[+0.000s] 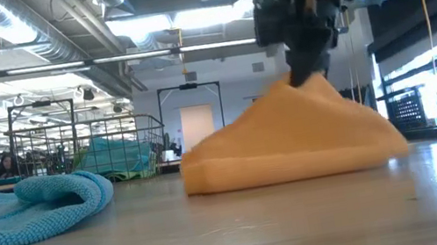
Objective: Fold microfiber towels
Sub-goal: Put the folded orange microfiber cloth into the wire basket
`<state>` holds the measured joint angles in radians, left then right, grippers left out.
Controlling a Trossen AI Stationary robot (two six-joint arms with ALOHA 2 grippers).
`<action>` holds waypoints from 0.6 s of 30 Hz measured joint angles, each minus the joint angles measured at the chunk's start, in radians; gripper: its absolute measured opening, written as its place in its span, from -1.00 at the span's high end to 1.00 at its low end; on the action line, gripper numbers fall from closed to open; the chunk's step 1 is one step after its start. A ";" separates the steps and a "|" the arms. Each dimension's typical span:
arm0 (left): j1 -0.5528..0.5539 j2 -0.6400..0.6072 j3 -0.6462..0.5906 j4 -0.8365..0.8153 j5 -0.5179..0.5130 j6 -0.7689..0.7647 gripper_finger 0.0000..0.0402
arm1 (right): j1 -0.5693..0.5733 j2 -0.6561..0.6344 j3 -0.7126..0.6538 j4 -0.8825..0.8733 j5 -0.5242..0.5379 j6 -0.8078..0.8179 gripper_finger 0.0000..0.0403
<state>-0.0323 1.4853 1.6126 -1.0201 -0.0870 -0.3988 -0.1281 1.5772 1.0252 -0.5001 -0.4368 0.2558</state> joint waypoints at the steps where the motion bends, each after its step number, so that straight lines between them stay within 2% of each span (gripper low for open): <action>1: 0.002 0.000 -0.010 0.002 0.018 0.013 0.47 | 0.008 0.000 0.019 -0.014 0.017 -0.007 0.98; 5: 0.006 0.000 -0.064 0.033 0.087 0.066 0.32 | 0.027 -0.001 0.063 -0.061 0.060 -0.052 0.98; 12: 0.091 0.000 -0.214 0.274 0.230 0.074 -0.03 | 0.066 -0.001 0.126 -0.106 0.073 -0.124 0.98; 15: 0.134 0.000 -0.256 0.380 0.325 0.109 -0.11 | 0.092 -0.001 0.183 -0.147 0.090 -0.192 0.98; 18: 0.171 0.000 -0.278 0.428 0.412 0.170 -0.12 | 0.121 -0.001 0.251 -0.224 0.152 -0.258 0.98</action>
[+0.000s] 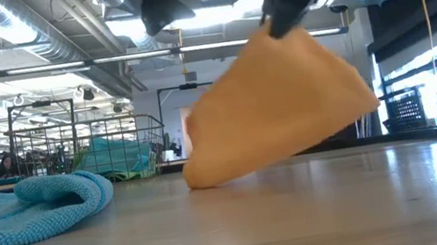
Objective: Fold microfiber towels
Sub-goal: Put the folded orange microfiber cloth into the wire basket
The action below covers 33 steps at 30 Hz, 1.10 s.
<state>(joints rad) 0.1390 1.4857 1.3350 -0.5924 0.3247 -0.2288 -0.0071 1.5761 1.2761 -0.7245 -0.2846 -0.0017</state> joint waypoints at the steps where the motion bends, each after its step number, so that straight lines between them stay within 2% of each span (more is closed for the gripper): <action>1: 0.011 0.000 -0.003 0.011 0.026 0.020 -0.12 | 0.007 0.000 0.023 -0.020 0.020 -0.010 0.98; 5: 0.044 0.003 -0.006 0.041 0.117 0.109 -0.12 | 0.024 -0.002 0.109 -0.076 0.047 -0.036 0.98; 9: 0.060 0.014 -0.007 0.065 0.164 0.185 -0.12 | 0.025 -0.002 0.168 -0.110 0.067 -0.038 0.98; 19: 0.063 0.056 -0.008 0.095 0.154 0.338 -0.12 | 0.026 -0.002 0.222 -0.119 0.067 -0.062 0.98; 23: 0.087 0.056 -0.008 0.118 0.185 0.340 -0.12 | 0.039 -0.002 0.232 -0.123 0.060 -0.084 0.98; 33: 0.080 0.116 -0.007 0.166 0.369 0.311 -0.12 | 0.043 -0.002 0.280 -0.115 0.112 -0.084 0.98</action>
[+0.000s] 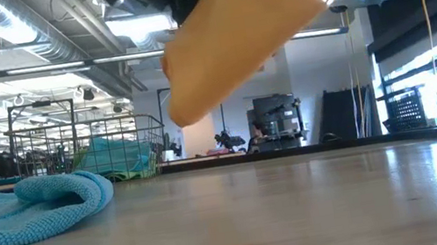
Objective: Fold microfiber towels
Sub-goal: Put the folded orange microfiber cloth into the wire basket
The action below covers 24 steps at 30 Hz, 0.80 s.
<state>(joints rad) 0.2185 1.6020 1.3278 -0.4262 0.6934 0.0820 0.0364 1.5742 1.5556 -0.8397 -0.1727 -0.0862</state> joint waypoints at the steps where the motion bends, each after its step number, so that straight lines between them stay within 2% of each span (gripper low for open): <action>1: -0.003 0.006 0.000 0.017 0.006 -0.001 -0.12 | 0.000 0.000 0.001 0.003 0.004 0.000 0.98; 6: -0.016 0.017 0.001 0.030 -0.019 -0.001 -0.12 | 0.000 0.000 0.001 0.001 0.008 0.002 0.98; 11: -0.040 0.030 -0.001 0.031 -0.142 -0.001 -0.10 | 0.000 0.000 0.001 0.002 0.023 0.004 0.98; 14: -0.057 0.032 0.000 0.030 -0.192 0.000 -0.02 | 0.000 0.000 0.001 -0.001 0.039 0.011 0.98; 17: -0.076 0.032 0.015 0.011 -0.227 0.001 0.21 | 0.000 0.000 0.001 0.000 0.049 0.012 0.98; 22: -0.103 0.032 0.049 -0.007 -0.242 -0.012 0.87 | -0.008 0.000 0.001 0.005 0.076 0.013 0.91; 24: -0.109 0.032 0.071 -0.048 -0.271 -0.025 0.94 | -0.008 0.000 0.001 0.004 0.115 0.007 0.88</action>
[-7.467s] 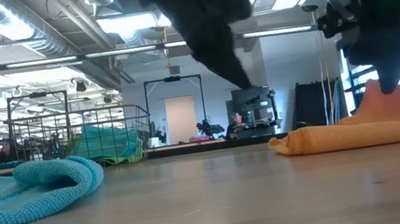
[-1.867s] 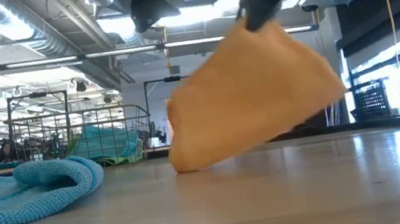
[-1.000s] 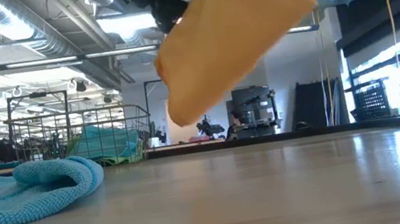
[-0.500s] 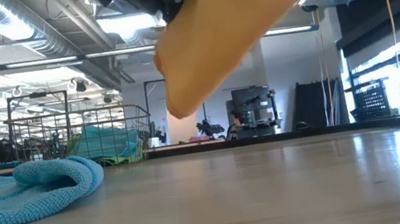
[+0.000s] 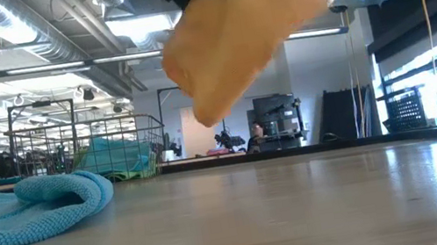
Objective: Fold microfiber towels
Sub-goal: Put the folded orange microfiber cloth into the wire basket
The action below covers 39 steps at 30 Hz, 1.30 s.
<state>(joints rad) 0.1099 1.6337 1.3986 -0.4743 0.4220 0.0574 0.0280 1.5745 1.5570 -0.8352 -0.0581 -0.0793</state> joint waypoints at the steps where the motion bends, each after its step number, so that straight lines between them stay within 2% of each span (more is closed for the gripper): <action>1: -0.002 0.000 0.015 -0.039 -0.021 0.002 0.96 | 0.000 0.000 0.000 0.000 0.011 -0.005 0.86; 6: 0.017 -0.010 0.092 -0.304 -0.107 0.039 0.99 | -0.014 0.000 0.000 0.001 0.014 -0.008 0.84; 16: 0.121 -0.082 0.098 -0.722 -0.168 0.071 1.00 | -0.055 0.000 -0.001 -0.033 0.016 -0.007 0.83; 21: 0.187 -0.170 0.099 -0.820 -0.283 0.086 1.00 | -0.065 0.000 -0.001 -0.044 0.015 -0.005 0.83; 26: 0.312 -0.251 0.099 -0.935 -0.391 0.186 1.00 | -0.066 0.000 -0.001 -0.058 0.015 -0.009 0.82; 31: 0.465 -0.283 0.099 -0.926 -0.410 0.340 1.00 | -0.066 0.000 -0.001 -0.059 0.015 -0.032 0.82; 39: 0.667 -0.253 0.099 -0.909 -0.423 0.579 1.00 | -0.066 0.000 -0.001 -0.058 0.015 -0.054 0.82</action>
<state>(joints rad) 0.7769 1.3807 1.4971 -1.3836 -0.0010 0.6363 -0.0376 1.5749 1.5558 -0.8928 -0.0433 -0.1330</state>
